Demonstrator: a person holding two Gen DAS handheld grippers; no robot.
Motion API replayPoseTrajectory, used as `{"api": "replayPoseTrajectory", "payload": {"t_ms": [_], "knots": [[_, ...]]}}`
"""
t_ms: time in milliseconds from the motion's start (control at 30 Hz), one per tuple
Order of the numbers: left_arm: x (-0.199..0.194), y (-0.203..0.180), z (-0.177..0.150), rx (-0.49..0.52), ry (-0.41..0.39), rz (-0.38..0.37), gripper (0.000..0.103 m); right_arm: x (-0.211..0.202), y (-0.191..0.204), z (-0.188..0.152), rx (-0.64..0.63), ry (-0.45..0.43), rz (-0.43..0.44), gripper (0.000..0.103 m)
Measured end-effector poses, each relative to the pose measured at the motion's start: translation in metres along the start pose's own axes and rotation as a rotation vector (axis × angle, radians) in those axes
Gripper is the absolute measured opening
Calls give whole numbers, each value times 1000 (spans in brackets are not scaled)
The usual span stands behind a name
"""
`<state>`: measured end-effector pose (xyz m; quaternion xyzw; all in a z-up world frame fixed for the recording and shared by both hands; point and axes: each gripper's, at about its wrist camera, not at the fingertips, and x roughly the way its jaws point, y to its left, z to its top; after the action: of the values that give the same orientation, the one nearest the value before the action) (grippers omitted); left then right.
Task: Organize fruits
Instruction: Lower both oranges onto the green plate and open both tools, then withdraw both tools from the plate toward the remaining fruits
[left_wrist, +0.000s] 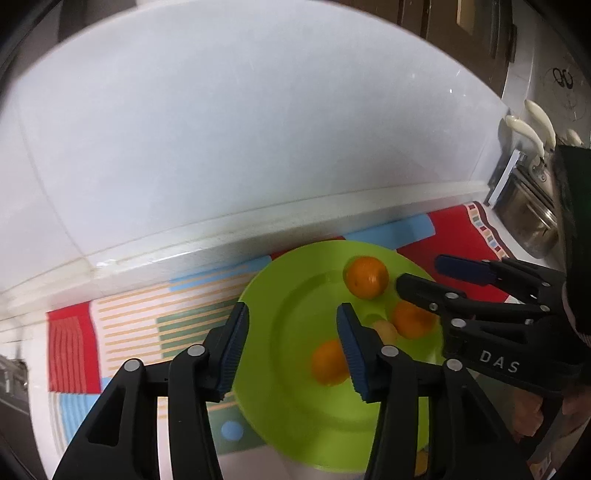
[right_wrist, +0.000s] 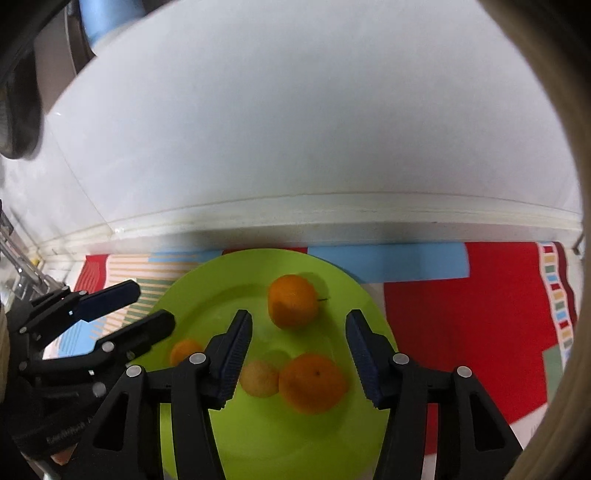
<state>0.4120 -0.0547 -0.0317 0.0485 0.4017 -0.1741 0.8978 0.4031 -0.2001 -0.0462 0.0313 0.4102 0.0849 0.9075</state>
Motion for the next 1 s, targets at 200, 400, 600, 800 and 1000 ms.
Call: {"api": "replayPoseTrajectory", "payload": {"t_ms": [200, 400, 600, 800, 1000], "knots": [[-44, -5, -12, 0, -61, -3, 57, -45, 14, -15, -34, -78, -42, 54], [-92, -16, -26, 36, -135, 9, 67, -95, 24, -37, -36, -136, -50, 59], [-133, -26, -40, 62, -195, 12, 73, -133, 32, -60, -21, -174, -47, 60], [-166, -33, -59, 72, -240, 33, 80, -165, 42, -81, -13, -210, -52, 67], [-186, -31, -80, 58, -252, 41, 81, -184, 51, -93, -20, -250, -80, 67]]}}
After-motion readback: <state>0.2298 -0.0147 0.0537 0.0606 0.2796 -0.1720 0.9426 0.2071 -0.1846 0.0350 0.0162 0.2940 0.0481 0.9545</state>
